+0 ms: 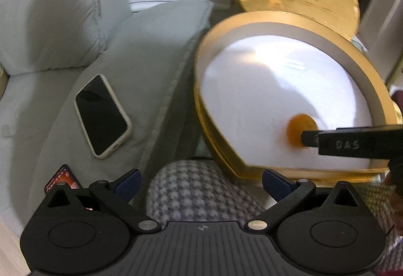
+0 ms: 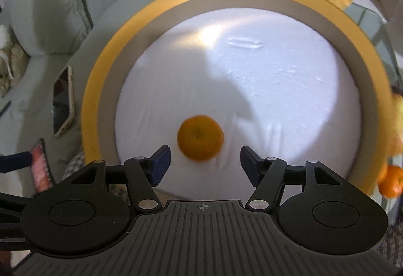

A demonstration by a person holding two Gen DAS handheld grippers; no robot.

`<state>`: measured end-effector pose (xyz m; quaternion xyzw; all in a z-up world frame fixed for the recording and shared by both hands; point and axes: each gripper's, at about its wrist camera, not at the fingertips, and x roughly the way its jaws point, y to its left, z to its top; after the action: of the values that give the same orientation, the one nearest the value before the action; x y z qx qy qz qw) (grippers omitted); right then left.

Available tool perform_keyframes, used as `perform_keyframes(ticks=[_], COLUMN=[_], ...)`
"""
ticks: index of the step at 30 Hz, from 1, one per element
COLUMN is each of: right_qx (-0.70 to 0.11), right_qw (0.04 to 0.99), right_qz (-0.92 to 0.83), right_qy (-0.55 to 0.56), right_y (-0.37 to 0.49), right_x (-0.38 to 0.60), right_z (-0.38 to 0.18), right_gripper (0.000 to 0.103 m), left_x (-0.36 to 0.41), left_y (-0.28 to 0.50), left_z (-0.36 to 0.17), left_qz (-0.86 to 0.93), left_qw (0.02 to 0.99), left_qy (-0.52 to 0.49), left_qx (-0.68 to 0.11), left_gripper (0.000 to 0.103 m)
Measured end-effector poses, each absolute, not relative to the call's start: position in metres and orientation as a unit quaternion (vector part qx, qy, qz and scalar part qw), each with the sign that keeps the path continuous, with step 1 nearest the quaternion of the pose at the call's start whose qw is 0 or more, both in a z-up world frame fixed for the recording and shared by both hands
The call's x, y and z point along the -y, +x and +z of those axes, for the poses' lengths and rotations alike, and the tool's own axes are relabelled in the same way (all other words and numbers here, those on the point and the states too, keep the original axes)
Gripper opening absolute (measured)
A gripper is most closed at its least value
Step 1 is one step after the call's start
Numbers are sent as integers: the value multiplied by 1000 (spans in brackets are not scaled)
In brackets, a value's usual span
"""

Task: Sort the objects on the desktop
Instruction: 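Carry the tangerine into the gold box and open the right gripper, then move the right gripper back to the tray toward another tangerine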

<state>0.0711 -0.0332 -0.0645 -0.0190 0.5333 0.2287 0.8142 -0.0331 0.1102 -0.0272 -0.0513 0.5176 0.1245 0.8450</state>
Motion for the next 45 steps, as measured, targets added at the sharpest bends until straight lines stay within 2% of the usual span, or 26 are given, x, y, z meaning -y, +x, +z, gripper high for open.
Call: perform_keyframes(ticks=[2,8,14,24,45], right_qx=[-529,-500,-484,-488,-497], right_qw=[817,834,844,846,846], right_qz=[227,232,220,168,90], right_qy=[-5,40,69,132,171], right_y=[61,24,-4,-18,-3], right_x=[47,90,133,196,241], right_z=[-55,-22,-11,-20,-53], right_gripper=[73,77,77,79,78], left_x=[-100,-71,-34,19,42], left_y=[-37,-47,-47,-42,-27], left_z=[-25,-15,-1,4,-13], left_qz=[113,97,66,18,-5], left_qw=[846,852,860,857,841], left_qy=[-45,-16,20,82,124], left_qx=[-520,-514,-506,-508,-527], left_gripper=[102,102,102,102,102])
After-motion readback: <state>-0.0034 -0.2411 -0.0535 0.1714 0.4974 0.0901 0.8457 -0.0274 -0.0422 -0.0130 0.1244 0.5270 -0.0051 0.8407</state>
